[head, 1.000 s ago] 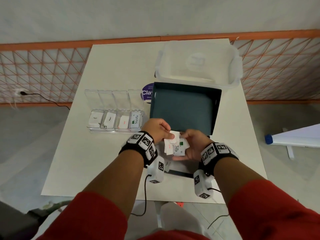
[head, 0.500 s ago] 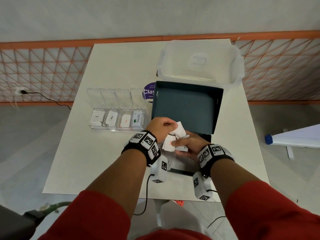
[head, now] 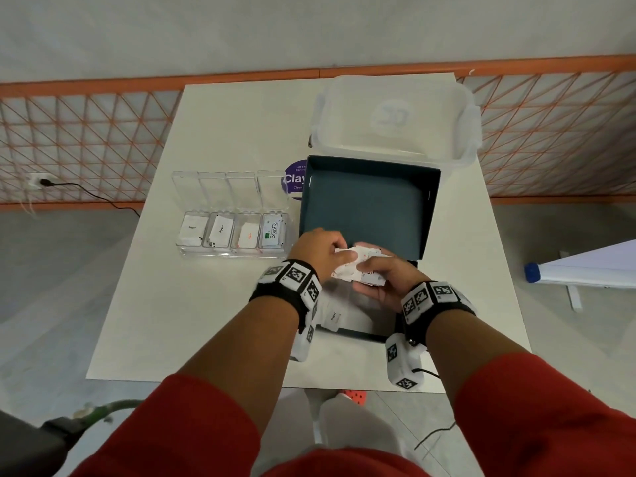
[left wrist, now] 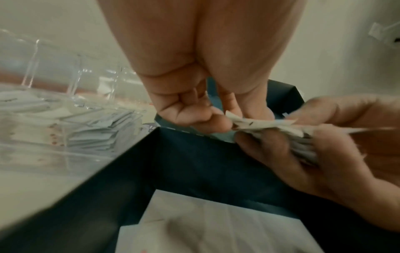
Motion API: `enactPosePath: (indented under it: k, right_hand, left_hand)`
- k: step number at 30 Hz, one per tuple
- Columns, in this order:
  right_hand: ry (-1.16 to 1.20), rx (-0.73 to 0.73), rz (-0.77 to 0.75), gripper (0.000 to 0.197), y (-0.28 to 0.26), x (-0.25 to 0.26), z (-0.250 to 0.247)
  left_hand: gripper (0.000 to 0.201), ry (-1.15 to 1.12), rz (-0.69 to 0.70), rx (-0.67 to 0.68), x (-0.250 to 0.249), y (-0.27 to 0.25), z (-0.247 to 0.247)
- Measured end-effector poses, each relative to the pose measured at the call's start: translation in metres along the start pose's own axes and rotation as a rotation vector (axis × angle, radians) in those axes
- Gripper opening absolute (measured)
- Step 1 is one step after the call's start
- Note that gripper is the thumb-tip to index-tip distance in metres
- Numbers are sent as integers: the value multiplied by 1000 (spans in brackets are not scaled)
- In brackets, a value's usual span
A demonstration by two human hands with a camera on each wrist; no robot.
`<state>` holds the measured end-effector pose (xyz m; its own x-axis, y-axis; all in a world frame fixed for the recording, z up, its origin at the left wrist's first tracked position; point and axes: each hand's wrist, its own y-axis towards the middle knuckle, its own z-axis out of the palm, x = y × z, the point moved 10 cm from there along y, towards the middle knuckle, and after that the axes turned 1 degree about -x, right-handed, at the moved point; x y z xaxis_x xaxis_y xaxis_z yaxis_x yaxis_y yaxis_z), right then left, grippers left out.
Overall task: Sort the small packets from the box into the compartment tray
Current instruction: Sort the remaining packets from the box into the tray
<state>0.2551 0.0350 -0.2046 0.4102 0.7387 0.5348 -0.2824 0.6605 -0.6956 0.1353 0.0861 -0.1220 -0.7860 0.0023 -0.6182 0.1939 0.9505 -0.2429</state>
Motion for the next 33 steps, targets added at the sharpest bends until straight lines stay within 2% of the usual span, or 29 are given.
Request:
enactPosePath:
  k: [3, 6, 7, 9, 11, 13, 14, 15, 17, 19, 21, 23, 27, 30, 33]
  right_hand:
    - [6, 62, -14, 52, -1, 5, 11]
    - [-179, -24, -45, 43, 3, 12, 7]
    - [-232, -55, -42, 40, 4, 14, 4]
    - [-398, -64, -7, 37, 4, 15, 4]
    - [-778, -33, 85, 34, 2, 10, 7]
    - [-1245, 13, 176, 31, 0, 3, 12]
    - [-1326, -4, 180, 34, 0, 3, 15]
    - [-1310, -23, 171, 38, 4, 3, 17]
    - [-1067, -25, 154, 29, 9, 2, 25]
    - [-780, -9, 182, 22, 11, -3, 33]
    - [-650, -12, 205, 16, 12, -3, 38]
    - [-576, -5, 205, 16, 9, 1, 47]
    - [-530, 30, 201, 22, 7, 1, 65]
    - [-580, 70, 243, 21, 5, -8, 74]
    - [-726, 30, 281, 28, 7, -16, 65]
  left_hand:
    - [19, -145, -53, -7, 0, -2, 4]
    - [20, -295, -167, -14, 7, -2, 4]
    - [23, -247, -202, -7, 11, -1, 3]
    - [23, 82, -209, 104, 13, 2, 7]
    - [17, 355, -195, 269, 14, -1, 21]
    - [12, 441, -202, 365, 12, -6, 28]
    - [12, 446, -193, 383, 11, -7, 29]
    - [16, 416, -179, 392, 9, -7, 28]
    - [31, 260, -185, 412, 8, -8, 28]
    - [48, -89, -308, 404, 13, -14, 23]
    - [61, -450, -455, 423, 16, -23, 23]
    - [61, -614, -526, 460, 17, -32, 21]
    - [53, -617, -454, 428, 23, -34, 7]
    - [53, -378, -388, 381, 35, -31, -5]
    - [46, -242, -383, 381, 50, -32, -11]
